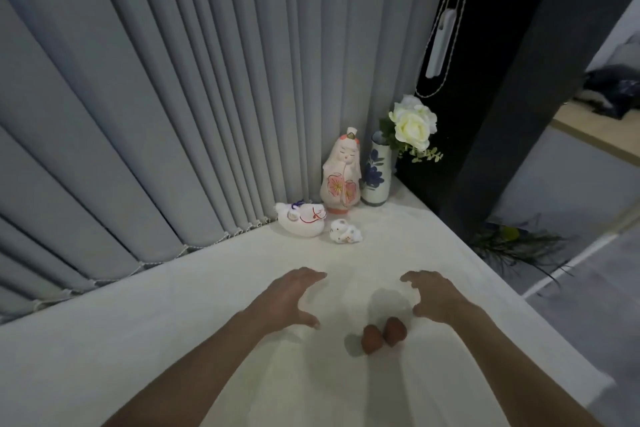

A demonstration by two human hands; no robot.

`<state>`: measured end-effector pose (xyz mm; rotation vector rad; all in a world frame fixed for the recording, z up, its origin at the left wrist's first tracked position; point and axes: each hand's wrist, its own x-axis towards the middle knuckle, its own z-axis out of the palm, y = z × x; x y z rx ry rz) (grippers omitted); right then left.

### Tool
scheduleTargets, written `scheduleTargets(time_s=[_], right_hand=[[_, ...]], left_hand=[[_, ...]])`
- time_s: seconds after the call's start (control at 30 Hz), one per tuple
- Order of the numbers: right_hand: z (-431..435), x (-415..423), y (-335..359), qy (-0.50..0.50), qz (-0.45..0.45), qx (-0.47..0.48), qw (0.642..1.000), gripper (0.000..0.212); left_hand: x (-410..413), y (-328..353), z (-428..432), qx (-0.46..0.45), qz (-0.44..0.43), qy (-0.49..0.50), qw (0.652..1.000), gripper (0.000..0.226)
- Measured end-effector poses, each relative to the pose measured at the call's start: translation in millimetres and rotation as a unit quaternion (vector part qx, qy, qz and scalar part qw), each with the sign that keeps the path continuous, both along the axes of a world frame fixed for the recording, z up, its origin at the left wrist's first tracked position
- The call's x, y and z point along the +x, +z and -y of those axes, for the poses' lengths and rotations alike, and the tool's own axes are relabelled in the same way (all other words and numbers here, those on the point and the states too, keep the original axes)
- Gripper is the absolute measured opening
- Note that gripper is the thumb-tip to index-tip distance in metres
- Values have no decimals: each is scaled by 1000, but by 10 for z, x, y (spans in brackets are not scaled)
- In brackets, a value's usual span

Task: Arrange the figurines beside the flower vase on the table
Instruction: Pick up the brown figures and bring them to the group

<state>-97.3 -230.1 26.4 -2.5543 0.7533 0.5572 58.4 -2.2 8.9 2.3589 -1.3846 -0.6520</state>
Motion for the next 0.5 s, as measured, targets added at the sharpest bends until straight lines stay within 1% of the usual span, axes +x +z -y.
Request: scheduleTargets(time_s=[0.1,0.2,0.3,0.43,0.5], right_hand=[[-39,-280,-174,-19,28,80,996,64],[-103,-460,-333,-32,72,136,988,65],[-149,-509,-473,-34,115,151,981,60],[-212,-455,-579,-14,128,153,980,51],[-235,-433,-652,-3,142,145,979,38]], left_hand=[[-418,-247,25,-31,-55,61,996,81],[-778,-488,104,-44,-104,83,990,78],[-993,-642,235,-79,-125,124,981,71],[-1104,-721,386,-121,-142,176,967,50],[-1127,-733,431,-142,-138,190,962,38]])
